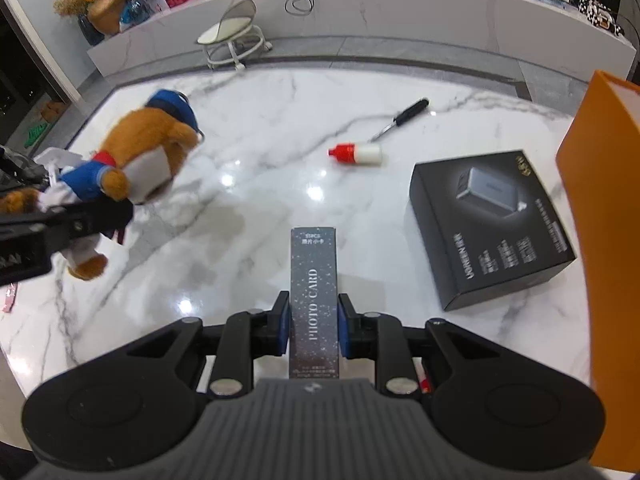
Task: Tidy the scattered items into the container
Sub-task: 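Lift the PHOTO CARD box off the table with the right tool, then carry the sailor bear with the left tool while the right tool carries the card box to the orange box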
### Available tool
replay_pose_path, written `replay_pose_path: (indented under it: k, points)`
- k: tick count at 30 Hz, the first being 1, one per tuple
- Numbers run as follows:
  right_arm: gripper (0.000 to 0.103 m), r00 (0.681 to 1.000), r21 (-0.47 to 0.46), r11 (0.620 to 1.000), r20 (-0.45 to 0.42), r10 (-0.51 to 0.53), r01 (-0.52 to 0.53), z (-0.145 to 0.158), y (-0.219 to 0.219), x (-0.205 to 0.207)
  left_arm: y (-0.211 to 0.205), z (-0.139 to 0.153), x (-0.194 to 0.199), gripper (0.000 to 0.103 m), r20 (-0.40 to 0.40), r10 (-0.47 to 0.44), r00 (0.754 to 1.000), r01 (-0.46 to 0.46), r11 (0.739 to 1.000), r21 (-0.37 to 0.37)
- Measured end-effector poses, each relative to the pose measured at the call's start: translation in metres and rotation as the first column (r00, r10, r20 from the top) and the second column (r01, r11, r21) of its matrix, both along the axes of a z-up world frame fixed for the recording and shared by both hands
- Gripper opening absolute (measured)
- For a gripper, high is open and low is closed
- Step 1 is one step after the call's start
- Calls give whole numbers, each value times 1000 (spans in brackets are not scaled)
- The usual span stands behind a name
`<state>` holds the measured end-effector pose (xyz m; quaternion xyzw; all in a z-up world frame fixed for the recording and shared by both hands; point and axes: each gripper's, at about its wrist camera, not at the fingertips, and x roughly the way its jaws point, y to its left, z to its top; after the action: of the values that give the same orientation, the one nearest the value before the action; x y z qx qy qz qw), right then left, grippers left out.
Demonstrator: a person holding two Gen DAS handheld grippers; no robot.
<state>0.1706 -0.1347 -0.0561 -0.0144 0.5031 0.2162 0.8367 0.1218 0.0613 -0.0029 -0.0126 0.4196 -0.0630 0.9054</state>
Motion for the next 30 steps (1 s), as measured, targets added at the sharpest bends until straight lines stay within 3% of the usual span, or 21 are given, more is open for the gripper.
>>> replay_pose_path:
  k: [8,17,25,30]
  points:
    - [25,997,54,998,58,-40,37,31,-26,1,-17,5,-5,58,15,-20,1000,20,999,28]
    - [25,976,169,980,170,-135,106,89,-70,7,-17,20,-17,58,63,12,998,-13,1000,26]
    - [25,941,276,949,252,-224,152,139,-109,3,-33,59,-37,58,210,32,977,-26,999,-32]
    - [25,892,324,930,351,-287,172,182,-142,-14,-56,93,-41,57,306,1,952,20,998,-64]
